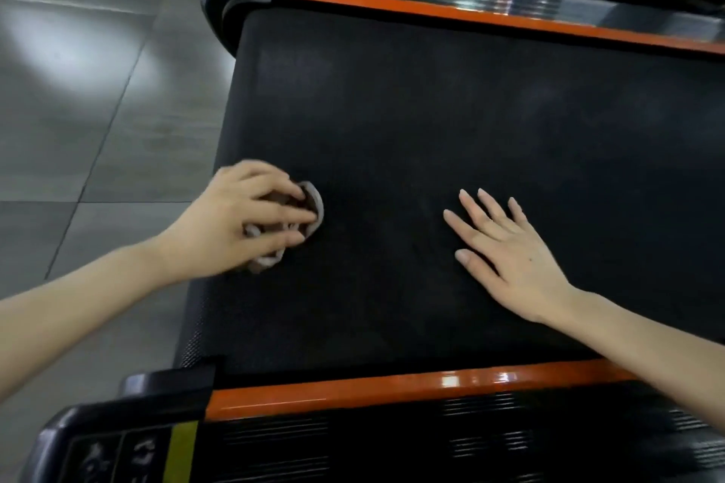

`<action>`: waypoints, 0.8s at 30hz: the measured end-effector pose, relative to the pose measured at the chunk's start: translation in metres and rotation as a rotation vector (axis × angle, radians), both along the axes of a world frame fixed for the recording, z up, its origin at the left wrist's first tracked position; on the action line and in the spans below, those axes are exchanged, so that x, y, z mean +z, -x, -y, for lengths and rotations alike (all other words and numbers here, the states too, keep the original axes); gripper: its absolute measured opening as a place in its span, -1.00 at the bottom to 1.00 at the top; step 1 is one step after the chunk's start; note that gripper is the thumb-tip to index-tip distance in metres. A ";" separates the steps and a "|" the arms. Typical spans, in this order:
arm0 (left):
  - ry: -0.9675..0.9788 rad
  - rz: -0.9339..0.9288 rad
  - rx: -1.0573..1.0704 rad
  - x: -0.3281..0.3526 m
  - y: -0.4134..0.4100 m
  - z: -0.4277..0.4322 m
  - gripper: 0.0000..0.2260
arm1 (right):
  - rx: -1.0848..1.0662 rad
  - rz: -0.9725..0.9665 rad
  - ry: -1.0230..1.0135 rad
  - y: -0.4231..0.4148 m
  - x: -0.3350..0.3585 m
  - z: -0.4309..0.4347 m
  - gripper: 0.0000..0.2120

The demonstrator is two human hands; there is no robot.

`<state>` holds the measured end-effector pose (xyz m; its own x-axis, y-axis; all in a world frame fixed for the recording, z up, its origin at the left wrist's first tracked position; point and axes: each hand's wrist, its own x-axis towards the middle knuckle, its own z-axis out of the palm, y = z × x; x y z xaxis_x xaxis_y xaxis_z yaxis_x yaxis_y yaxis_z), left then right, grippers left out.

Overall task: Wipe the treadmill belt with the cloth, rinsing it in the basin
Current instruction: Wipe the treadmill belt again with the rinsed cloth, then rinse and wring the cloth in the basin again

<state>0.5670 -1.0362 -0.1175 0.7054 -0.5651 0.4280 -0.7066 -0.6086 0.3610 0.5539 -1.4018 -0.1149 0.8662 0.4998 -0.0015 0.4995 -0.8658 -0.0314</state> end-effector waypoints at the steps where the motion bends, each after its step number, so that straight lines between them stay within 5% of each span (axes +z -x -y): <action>1: -0.011 0.017 0.034 -0.002 -0.019 0.000 -0.60 | -0.024 -0.015 0.013 0.001 -0.001 -0.004 -0.44; 9: -0.014 -0.190 0.521 0.002 -0.130 0.022 -0.68 | -0.078 -0.137 0.127 0.007 0.008 -0.015 -0.47; 14: -0.032 -0.308 0.343 0.004 -0.040 0.026 -0.56 | -0.083 -0.225 0.116 0.002 0.012 -0.014 -0.48; 18: -0.043 -0.586 0.258 0.035 0.026 0.025 -0.44 | -0.113 -0.295 0.123 0.002 0.022 -0.016 -0.48; 21: 0.173 -0.854 0.460 0.075 0.050 0.029 -0.67 | -0.220 -0.409 0.027 0.001 0.054 -0.031 -0.49; 24: 0.605 -0.962 0.850 0.125 0.067 0.035 -0.72 | -0.466 -0.530 -0.380 0.007 0.112 -0.067 -0.49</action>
